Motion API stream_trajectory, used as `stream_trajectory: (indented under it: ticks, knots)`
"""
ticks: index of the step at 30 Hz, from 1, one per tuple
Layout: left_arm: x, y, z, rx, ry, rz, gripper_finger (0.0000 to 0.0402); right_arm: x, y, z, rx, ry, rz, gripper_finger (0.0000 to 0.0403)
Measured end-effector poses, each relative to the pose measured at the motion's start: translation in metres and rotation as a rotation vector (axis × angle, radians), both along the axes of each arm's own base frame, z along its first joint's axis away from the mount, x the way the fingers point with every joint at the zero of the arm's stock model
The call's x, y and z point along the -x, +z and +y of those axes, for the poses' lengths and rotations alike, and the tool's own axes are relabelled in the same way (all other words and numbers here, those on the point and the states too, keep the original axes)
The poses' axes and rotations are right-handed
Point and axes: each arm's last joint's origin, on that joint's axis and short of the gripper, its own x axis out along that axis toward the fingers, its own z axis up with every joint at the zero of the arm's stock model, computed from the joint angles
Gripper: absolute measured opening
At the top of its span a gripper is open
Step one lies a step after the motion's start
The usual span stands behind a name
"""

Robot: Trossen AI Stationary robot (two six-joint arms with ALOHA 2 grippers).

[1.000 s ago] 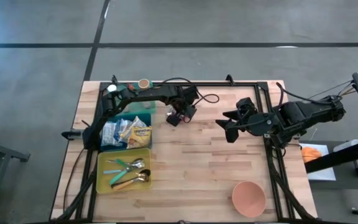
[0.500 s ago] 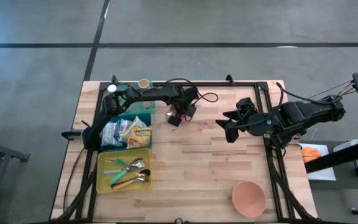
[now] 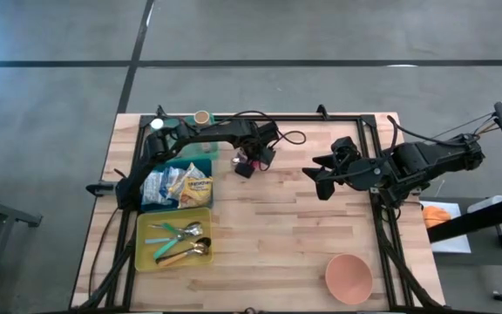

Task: Pick & Place Food Item
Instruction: Put the red seasoning can into the light blue bin

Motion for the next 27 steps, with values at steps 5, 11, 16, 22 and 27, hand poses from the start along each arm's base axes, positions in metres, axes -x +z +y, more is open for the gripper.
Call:
stream_trajectory:
  ticks: [5,11,16,22,27]
  knots:
    - [0.0000,-0.0001,0.0000,0.006,0.027,-0.002,0.0391,0.0000,-0.0001,0.0000,0.000,0.000,0.000,0.0263]
    - [0.0028,-0.0038,-0.0006,-0.004,0.002,0.025,0.0391,0.0000,-0.0001,0.0000,0.000,0.000,0.001,0.0263]
    - [0.0049,-0.0045,-0.0003,-0.045,-0.061,0.062,0.0391,0.0000,-0.0001,0.0001,0.000,0.000,0.000,0.0263]
    - [0.0046,-0.0047,-0.0007,-0.078,-0.156,0.075,0.0391,0.0000,-0.0001,0.0000,0.000,0.000,0.000,0.0263]
    - [0.0044,-0.0086,-0.0017,-0.126,-0.154,0.087,0.0391,0.0000,-0.0001,0.0000,0.000,0.000,0.001,0.0263]
